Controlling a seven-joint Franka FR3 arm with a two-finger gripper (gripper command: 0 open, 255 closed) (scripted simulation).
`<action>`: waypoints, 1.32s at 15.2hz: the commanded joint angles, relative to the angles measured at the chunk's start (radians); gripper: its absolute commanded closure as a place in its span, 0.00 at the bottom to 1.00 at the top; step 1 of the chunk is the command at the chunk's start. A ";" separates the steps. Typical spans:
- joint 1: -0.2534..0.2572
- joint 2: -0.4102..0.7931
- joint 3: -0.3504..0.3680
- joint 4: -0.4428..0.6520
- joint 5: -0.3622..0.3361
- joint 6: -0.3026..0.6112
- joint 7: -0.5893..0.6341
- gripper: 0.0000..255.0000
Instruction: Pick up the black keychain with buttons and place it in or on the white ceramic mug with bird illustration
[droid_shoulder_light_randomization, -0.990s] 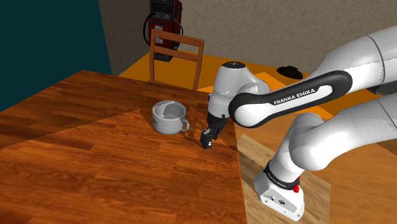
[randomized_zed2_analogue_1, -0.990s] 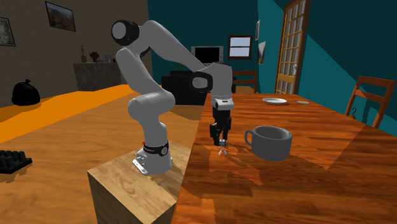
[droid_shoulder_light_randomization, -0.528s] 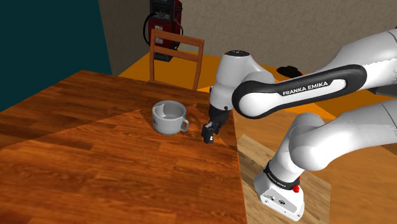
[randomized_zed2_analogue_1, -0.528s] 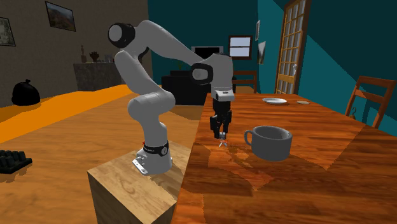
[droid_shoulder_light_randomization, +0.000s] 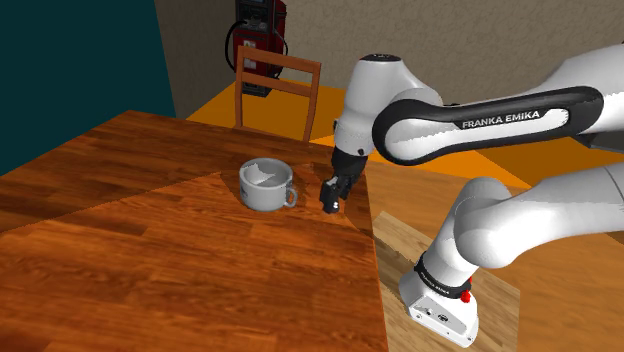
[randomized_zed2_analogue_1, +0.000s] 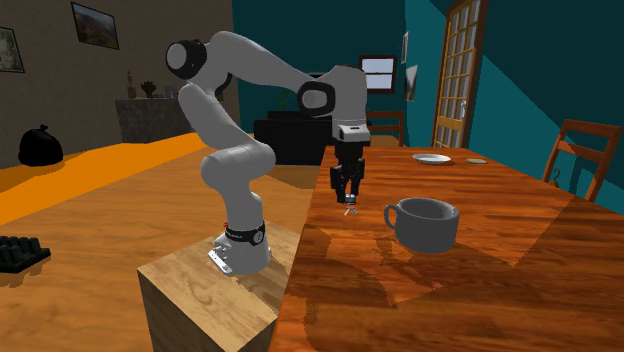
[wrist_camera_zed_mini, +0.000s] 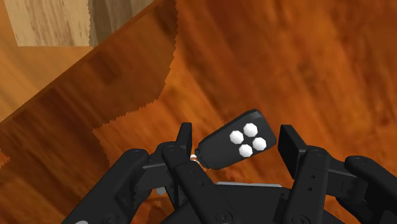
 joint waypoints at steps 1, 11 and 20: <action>-0.002 -0.009 -0.006 0.021 -0.006 -0.031 0.000 1.00; -0.012 -0.039 -0.032 0.139 -0.030 -0.177 0.004 1.00; -0.037 0.093 -0.017 0.307 -0.049 -0.210 0.024 1.00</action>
